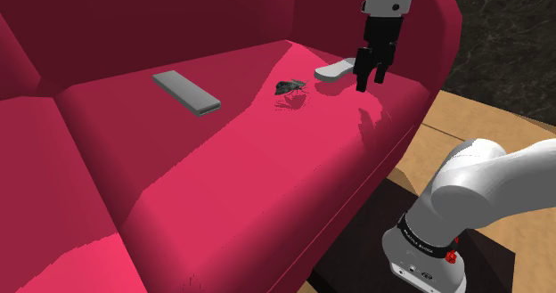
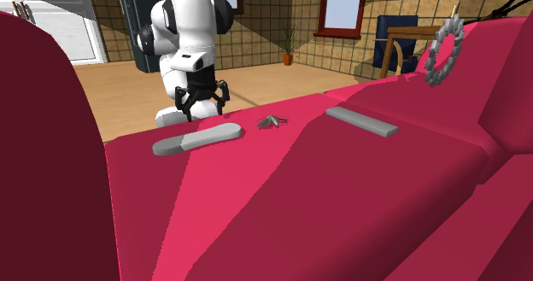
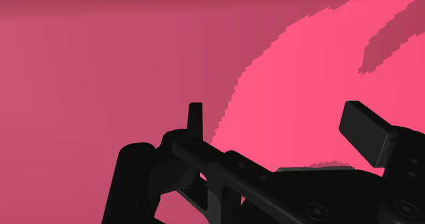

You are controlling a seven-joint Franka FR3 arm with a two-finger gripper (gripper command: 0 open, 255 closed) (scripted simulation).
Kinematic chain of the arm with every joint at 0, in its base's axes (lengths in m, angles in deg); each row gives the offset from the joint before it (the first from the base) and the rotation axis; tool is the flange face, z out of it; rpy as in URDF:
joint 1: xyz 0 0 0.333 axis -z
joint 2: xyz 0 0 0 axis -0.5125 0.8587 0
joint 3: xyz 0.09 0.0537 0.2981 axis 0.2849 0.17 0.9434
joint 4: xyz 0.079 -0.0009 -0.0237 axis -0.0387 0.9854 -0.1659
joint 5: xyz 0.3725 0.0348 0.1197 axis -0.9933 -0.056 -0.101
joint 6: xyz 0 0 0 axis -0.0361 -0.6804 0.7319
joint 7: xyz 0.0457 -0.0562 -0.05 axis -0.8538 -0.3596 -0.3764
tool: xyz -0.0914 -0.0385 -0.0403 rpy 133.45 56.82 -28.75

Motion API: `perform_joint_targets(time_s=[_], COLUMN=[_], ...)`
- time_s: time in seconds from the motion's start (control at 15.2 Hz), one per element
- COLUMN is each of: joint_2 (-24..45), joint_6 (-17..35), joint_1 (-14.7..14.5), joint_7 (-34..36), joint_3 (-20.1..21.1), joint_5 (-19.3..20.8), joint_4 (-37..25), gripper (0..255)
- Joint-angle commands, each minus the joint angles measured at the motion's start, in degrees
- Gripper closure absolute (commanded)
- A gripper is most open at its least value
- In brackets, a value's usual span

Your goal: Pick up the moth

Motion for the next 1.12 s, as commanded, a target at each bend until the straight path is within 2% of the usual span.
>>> perform_joint_targets(time_s=[0.0,0.26,0.53,0.79,0.99,1.06], joint_2=[0.0,1.2,4.4,9.2,13.7,14.3], joint_6=[0.0,2.9,6.6,10.4,12.8,13.1], joint_1=[0.0,2.6,5.6,9.2,12.2,12.6], joint_7=[0.0,16.7,33.0,49.2,61.4,63.0], joint_3=[0.0,6.6,13.1,19.3,23.8,24.4], joint_5=[0.0,-5.9,-10.2,-12.2,-12.1,-12.0], joint_4=[0.0,-1.4,-4.6,-9.6,-14.4,-15.1], gripper=[0,0,0,0,0,0])
